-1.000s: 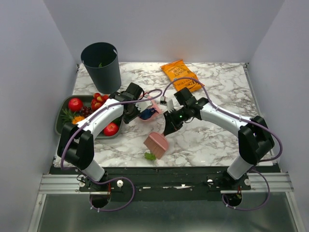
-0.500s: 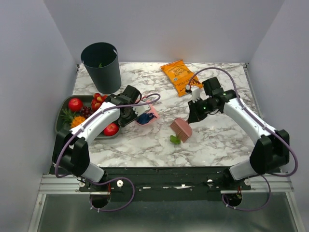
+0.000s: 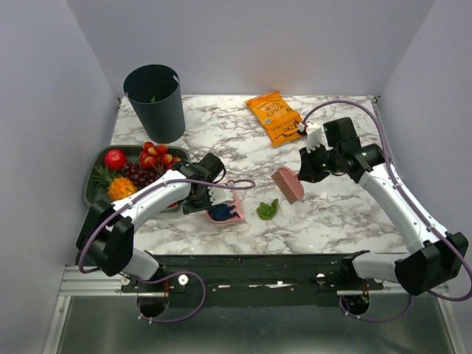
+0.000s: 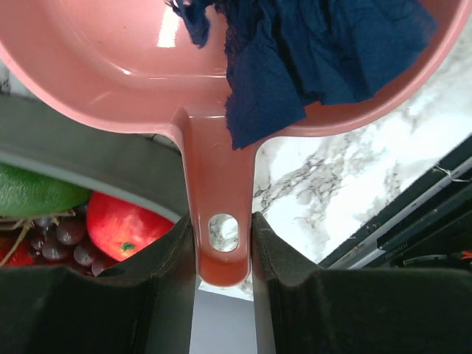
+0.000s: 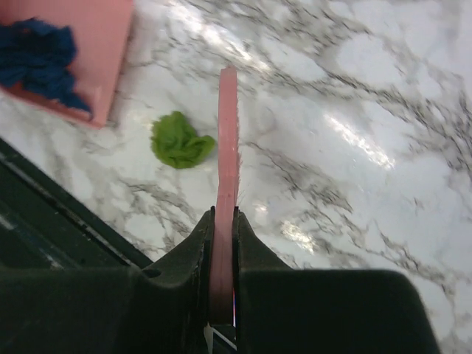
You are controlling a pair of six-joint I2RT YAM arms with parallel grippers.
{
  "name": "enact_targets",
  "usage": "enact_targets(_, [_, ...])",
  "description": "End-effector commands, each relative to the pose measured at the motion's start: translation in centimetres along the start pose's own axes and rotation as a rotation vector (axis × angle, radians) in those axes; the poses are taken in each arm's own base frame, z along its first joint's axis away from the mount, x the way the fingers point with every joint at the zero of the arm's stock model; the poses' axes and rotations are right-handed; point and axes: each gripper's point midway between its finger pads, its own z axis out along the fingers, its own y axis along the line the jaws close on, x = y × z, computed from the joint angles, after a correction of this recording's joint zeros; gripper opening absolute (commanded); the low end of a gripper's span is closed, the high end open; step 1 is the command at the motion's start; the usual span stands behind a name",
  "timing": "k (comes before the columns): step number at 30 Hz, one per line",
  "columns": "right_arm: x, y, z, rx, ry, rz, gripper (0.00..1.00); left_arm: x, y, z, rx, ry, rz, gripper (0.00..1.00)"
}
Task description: Sweep away the paper scraps from the table
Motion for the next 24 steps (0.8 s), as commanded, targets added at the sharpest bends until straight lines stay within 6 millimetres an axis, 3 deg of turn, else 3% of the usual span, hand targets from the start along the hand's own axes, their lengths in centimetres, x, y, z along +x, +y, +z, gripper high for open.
enact_targets(1, [2.0, -5.5, 0.0, 0.331, 0.07, 0.118, 0.01, -0.4, -2.4, 0.2, 0.046, 0.032, 0.134, 0.0])
enact_targets(4, [2.3, -5.7, 0.7, 0.329, 0.1, 0.136, 0.01, -0.5, -3.2, 0.5, 0.075, 0.052, 0.144, 0.0])
enact_targets(8, [3.2, -3.7, 3.2, 0.186, 0.151, 0.199, 0.01, -1.2, -4.2, 1.5, 0.139, 0.065, 0.142, 0.0])
enact_targets(13, [4.8, -2.3, 6.1, 0.085, 0.217, 0.316, 0.0, -3.7, -4.2, 2.0, 0.166, 0.041, 0.139, 0.0])
enact_targets(16, [3.9, -0.7, 6.9, 0.001, 0.203, 0.351, 0.0, -5.5, -3.9, 2.1, 0.154, 0.02, 0.161, 0.0])
enact_targets(20, [1.2, 2.1, 7.7, -0.155, 0.154, 0.368, 0.0, -8.2, -3.6, 2.6, 0.147, -0.041, 0.173, 0.0])
enact_targets(24, [-1.0, 1.6, 6.5, -0.117, 0.103, 0.327, 0.01, -9.7, -3.5, 3.1, 0.144, -0.101, 0.17, 0.0])
